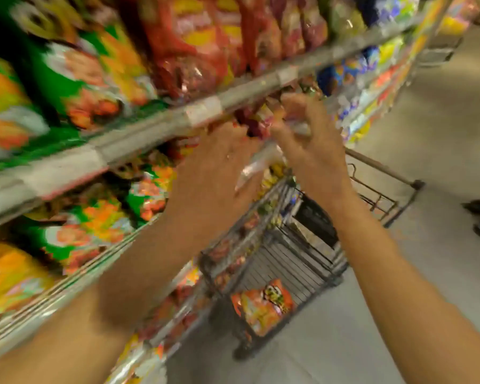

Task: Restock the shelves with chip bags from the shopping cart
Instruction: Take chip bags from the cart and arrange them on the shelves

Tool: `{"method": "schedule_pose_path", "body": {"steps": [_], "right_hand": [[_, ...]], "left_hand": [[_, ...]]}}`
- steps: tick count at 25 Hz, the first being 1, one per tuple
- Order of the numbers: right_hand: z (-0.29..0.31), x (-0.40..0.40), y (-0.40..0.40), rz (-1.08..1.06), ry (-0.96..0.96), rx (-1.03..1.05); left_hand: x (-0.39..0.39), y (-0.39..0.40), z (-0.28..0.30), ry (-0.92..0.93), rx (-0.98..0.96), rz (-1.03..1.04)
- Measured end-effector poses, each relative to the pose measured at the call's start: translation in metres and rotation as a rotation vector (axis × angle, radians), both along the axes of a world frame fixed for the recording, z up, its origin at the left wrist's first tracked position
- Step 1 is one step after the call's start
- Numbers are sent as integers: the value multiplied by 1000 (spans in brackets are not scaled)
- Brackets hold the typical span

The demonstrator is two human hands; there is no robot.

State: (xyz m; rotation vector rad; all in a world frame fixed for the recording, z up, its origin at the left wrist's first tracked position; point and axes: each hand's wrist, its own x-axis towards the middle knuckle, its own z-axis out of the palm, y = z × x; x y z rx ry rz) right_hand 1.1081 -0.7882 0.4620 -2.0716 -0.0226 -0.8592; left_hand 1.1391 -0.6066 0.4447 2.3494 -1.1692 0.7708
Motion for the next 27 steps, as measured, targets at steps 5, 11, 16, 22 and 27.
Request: {"method": "schedule_pose_path", "body": {"steps": [5, 11, 16, 22, 27], "right_hand": [[-196, 22, -76, -89, 518, 137], [-438, 53, -79, 87, 1348, 67], [-538, 101, -90, 484, 1599, -392], [-593, 122, -98, 752, 1687, -440], [-620, 122, -86, 851, 1645, -787]], "left_hand": [[38, -54, -219, 568, 210, -28], [59, -53, -423, 899, 568, 94], [49, -38, -470, 673, 570, 121], [53, -42, -469, 636, 566, 74], [50, -45, -475, 648, 550, 130]]}}
